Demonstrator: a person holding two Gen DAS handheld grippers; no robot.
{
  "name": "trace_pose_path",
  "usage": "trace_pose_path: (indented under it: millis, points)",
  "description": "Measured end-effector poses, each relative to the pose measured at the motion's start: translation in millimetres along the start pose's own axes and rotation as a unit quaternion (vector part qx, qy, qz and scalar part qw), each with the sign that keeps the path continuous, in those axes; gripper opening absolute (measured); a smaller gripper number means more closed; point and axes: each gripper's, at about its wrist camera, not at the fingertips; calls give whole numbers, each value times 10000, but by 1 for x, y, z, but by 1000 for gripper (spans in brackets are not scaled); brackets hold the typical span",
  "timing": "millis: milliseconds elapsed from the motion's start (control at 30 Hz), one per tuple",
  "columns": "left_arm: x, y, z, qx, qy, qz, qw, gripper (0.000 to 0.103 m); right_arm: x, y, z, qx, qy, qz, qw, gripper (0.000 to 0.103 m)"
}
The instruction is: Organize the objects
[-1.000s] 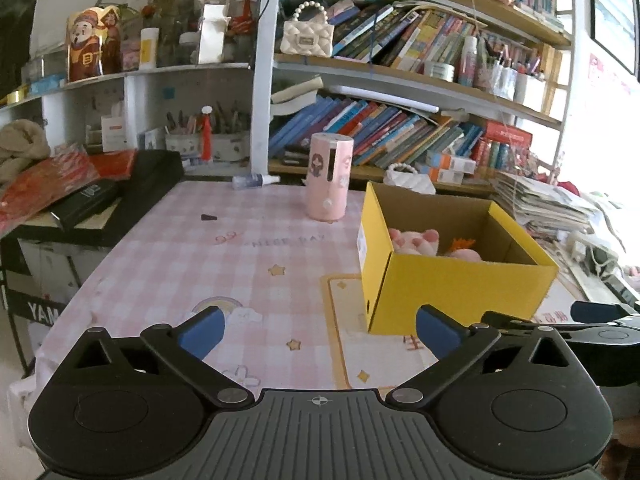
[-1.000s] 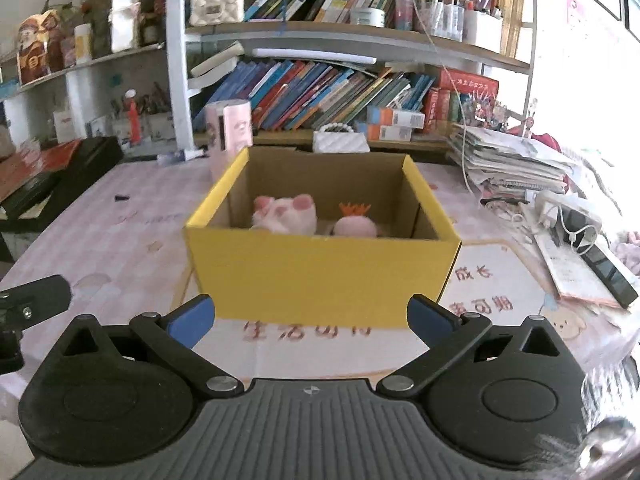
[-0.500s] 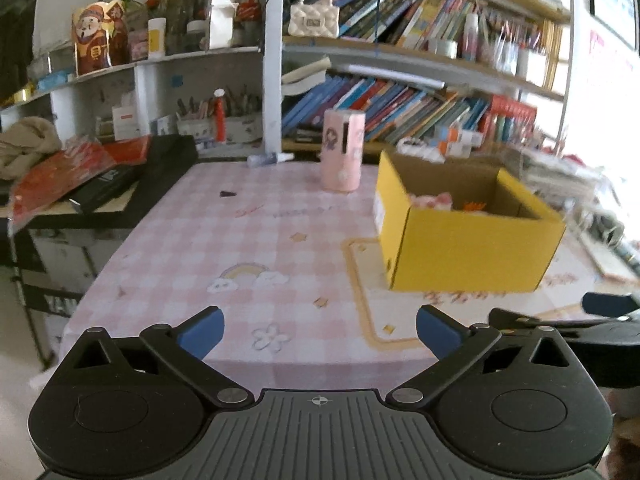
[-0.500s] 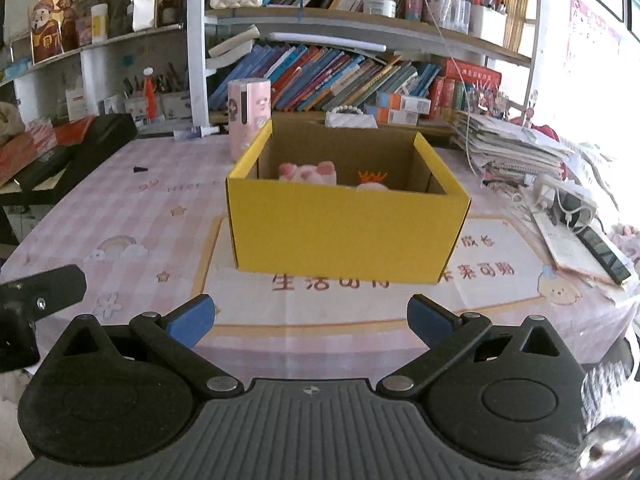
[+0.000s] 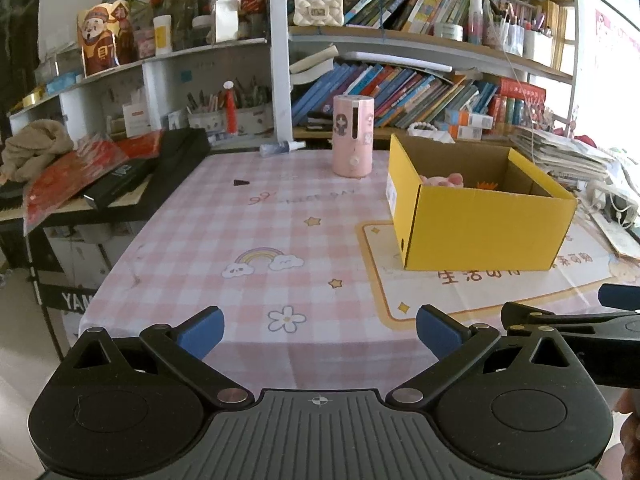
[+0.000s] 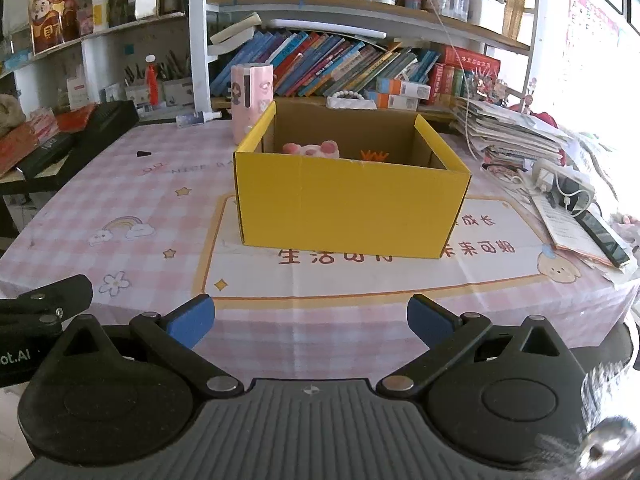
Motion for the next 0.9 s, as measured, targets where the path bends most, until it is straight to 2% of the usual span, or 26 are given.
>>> trace_pose_path:
  millis: [900]
  points:
    - [4, 0, -1, -125, -21, -198, 9997, 103, 1, 0, 0, -70, -18, 107, 9999, 103]
Point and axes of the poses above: each gripper's, at about its wrist camera, not at the fingertips, and y roughly against the way its jaws point, x to its right, z to its underside, and after that the axes turned 14 degrees about -z, right-handed
